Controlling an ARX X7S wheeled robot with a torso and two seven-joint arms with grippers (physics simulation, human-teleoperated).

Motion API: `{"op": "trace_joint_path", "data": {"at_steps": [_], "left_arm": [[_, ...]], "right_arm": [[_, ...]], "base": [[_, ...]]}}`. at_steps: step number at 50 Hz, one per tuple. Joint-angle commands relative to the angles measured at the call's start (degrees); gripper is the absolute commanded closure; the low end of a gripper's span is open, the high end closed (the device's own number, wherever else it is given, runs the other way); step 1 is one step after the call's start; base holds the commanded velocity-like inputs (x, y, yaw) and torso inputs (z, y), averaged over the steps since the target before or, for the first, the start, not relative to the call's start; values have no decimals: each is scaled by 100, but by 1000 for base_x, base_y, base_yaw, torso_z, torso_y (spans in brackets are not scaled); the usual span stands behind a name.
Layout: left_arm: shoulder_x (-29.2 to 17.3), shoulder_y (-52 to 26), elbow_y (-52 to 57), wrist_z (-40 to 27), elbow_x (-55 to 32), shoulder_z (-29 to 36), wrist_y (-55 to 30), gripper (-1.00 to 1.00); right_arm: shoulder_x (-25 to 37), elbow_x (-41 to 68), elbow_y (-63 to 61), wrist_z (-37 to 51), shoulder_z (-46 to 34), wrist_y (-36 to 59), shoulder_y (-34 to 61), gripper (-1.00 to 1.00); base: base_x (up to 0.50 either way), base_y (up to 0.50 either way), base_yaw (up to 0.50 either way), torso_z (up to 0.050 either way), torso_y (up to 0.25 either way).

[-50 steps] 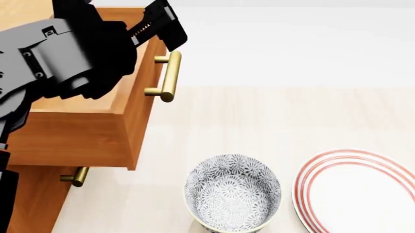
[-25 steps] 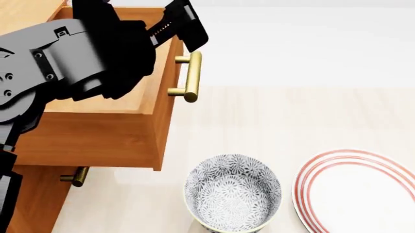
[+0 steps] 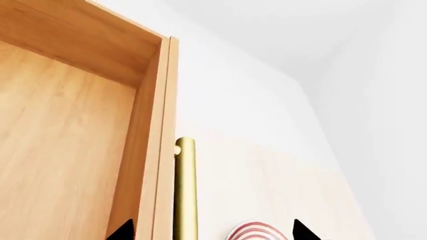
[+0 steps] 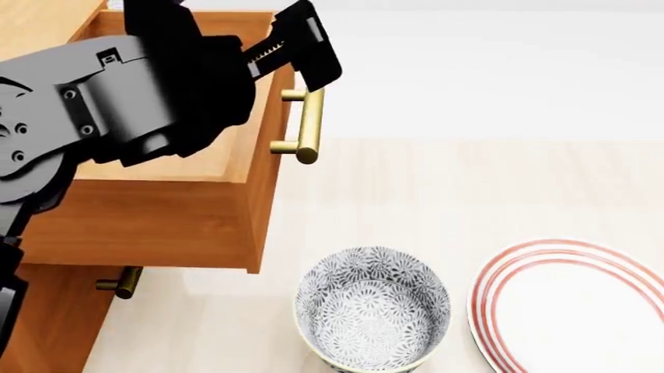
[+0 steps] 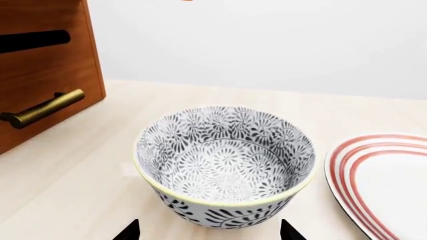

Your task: Open the top drawer of the cabinet.

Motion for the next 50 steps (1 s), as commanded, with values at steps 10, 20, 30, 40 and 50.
{"op": "trace_joint_path", "data": {"at_steps": [10,20,30,40,50], "left_arm": [[-568,174,2424,-750,-202,366,278,-100],[-966,461,3529,-1046,-277,381,157,-100],[-1402,854,4951,-1221,160,607,126,-100],[-1815,1175,6530,-1375,1425,1114,108,-100],[-2186,1623,7679,-1590,2625,1599,176,-100]], "right_arm": [[0,0,20,28,-34,12,10,-100],[-4,-5,30,36,-59,19,13,-100],[-2,-15,45,41,-79,7,14,-100],[4,-18,58,45,-88,-13,16,-100],[1,-4,72,39,-106,-11,21,-100]], "base": [[0,0,0,0,0],[0,0,0,0,0],[0,0,0,0,0],[0,0,0,0,0],[0,0,0,0,0]]}}
